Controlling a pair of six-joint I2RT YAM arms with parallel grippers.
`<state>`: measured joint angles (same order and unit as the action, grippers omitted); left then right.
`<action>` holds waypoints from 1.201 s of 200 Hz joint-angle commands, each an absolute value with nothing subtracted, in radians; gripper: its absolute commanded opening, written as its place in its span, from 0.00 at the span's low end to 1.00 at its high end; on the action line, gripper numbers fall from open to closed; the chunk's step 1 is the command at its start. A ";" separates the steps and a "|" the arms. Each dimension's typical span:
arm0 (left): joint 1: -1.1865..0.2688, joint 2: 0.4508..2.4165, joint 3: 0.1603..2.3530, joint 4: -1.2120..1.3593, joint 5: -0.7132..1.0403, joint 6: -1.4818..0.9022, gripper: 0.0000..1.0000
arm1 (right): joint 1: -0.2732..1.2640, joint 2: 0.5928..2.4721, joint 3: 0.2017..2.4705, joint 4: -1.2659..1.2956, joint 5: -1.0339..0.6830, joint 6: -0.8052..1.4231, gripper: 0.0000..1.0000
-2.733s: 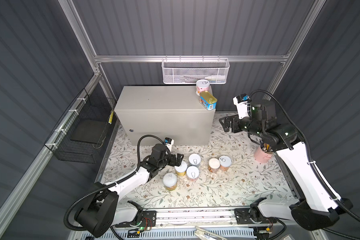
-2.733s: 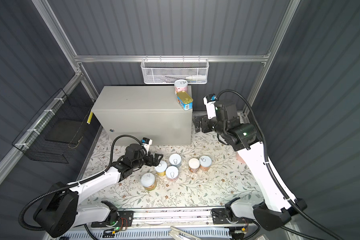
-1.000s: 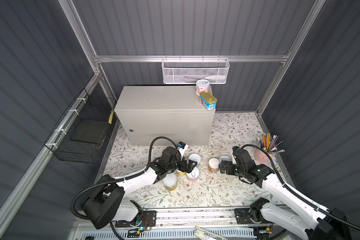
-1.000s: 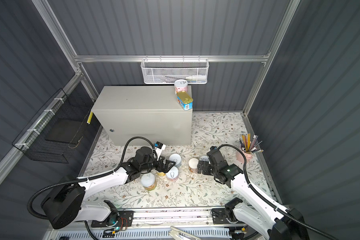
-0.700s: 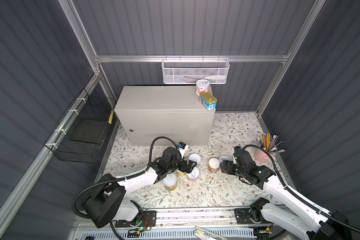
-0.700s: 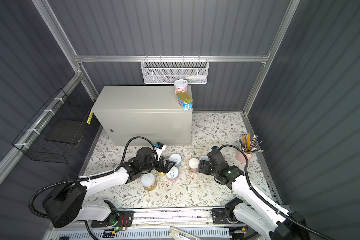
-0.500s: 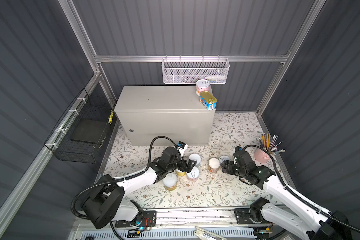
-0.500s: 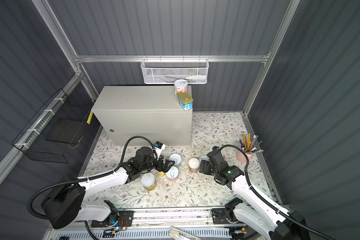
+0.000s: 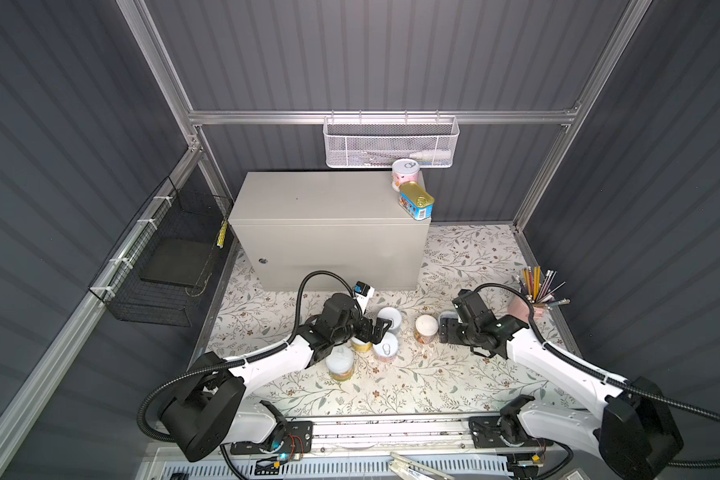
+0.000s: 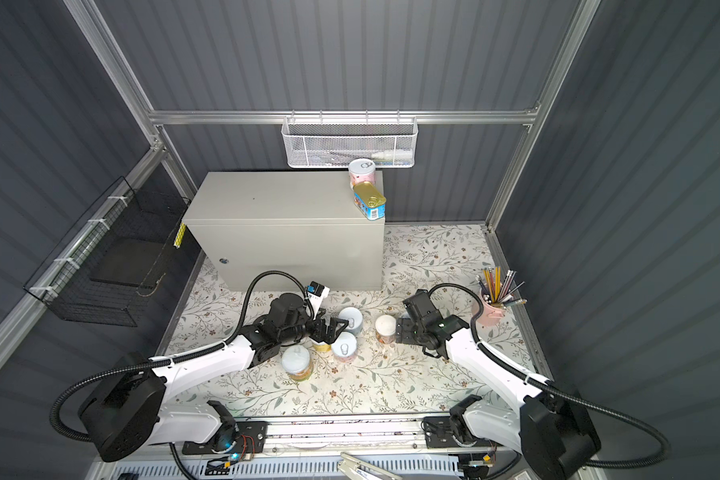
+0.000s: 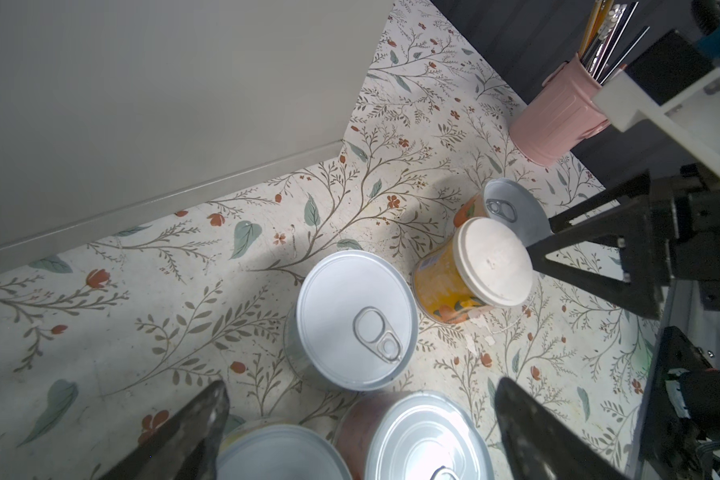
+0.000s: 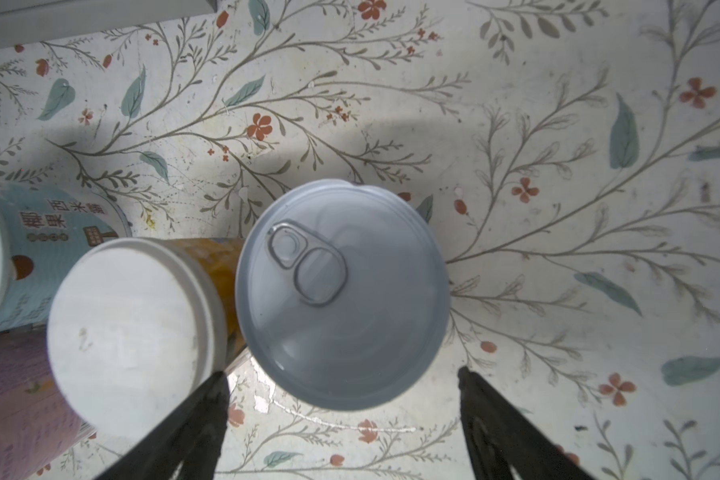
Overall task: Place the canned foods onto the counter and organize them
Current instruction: 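Lower the right gripper onto the orange-fruit-print can and grasp its top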
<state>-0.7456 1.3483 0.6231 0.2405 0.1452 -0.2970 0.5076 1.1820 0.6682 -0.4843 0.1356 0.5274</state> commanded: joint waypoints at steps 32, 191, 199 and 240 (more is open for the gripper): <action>-0.750 1.379 0.645 0.239 0.141 -0.275 1.00 | 0.506 1.213 0.689 -0.437 0.172 0.503 0.84; -0.750 1.415 0.647 0.259 0.154 -0.296 1.00 | 0.501 1.315 0.770 -0.461 0.189 0.473 0.82; -0.750 1.416 0.648 0.259 0.155 -0.296 1.00 | 0.500 1.322 0.772 -0.467 0.195 0.472 0.82; -0.750 1.416 0.647 0.262 0.158 -0.298 1.00 | 0.500 1.350 0.779 -0.471 0.203 0.465 0.84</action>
